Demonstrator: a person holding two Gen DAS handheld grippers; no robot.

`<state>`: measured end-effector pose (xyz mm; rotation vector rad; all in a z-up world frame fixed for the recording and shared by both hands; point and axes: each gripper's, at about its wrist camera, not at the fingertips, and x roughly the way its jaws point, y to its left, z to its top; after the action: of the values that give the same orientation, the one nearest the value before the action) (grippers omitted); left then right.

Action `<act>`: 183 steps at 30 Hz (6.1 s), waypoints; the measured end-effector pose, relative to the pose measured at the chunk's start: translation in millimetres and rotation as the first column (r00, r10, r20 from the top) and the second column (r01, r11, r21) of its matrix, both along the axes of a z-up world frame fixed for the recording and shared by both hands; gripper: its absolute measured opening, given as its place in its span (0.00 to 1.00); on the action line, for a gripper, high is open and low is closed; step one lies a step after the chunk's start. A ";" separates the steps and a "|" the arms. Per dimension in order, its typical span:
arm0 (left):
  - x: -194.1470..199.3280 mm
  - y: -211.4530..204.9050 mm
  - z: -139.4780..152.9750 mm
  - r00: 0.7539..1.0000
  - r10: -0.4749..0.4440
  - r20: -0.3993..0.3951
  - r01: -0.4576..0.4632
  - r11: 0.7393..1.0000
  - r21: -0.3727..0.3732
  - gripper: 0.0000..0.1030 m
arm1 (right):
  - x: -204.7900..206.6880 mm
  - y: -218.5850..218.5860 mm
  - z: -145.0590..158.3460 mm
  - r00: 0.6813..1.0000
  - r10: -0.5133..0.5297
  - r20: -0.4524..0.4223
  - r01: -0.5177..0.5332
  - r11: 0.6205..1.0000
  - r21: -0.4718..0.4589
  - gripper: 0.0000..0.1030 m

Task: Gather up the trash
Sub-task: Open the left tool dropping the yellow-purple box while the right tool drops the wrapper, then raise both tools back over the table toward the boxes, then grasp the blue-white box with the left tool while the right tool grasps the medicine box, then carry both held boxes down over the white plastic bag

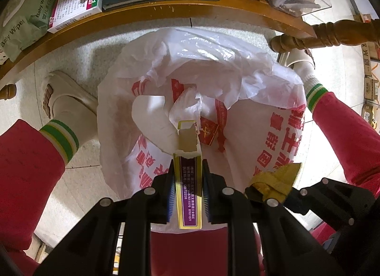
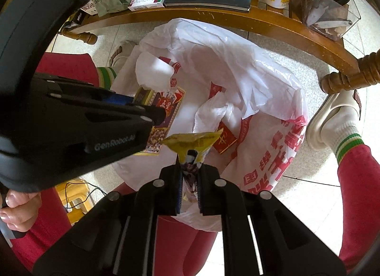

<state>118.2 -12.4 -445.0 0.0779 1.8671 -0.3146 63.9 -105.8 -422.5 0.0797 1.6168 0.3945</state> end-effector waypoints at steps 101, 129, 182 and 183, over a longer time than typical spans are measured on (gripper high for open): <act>142.7 -20.0 330.5 0.949 0.049 0.310 -0.046 0.999 -0.017 0.92 | 249.1 -30.9 344.7 0.738 0.546 0.396 -0.482 0.838 -0.256 0.93; 148.7 -17.0 300.8 0.957 0.064 0.284 -0.070 0.997 0.012 0.58 | 266.6 -5.9 291.9 0.732 0.574 0.368 -0.494 0.818 -0.294 0.58; -24.9 61.3 436.0 0.740 -0.037 0.671 0.090 0.995 -0.044 0.58 | -37.1 -38.0 492.6 0.611 0.271 0.744 -0.100 0.958 -0.268 0.58; -30.4 61.3 431.5 0.744 -0.043 0.667 0.095 0.995 -0.042 0.58 | -41.4 -36.8 489.5 0.614 0.272 0.741 -0.103 0.958 -0.266 0.58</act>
<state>87.7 48.9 -13.5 0.1854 1.1315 -0.3503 22.5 -142.6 67.0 -0.3842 0.7784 0.3547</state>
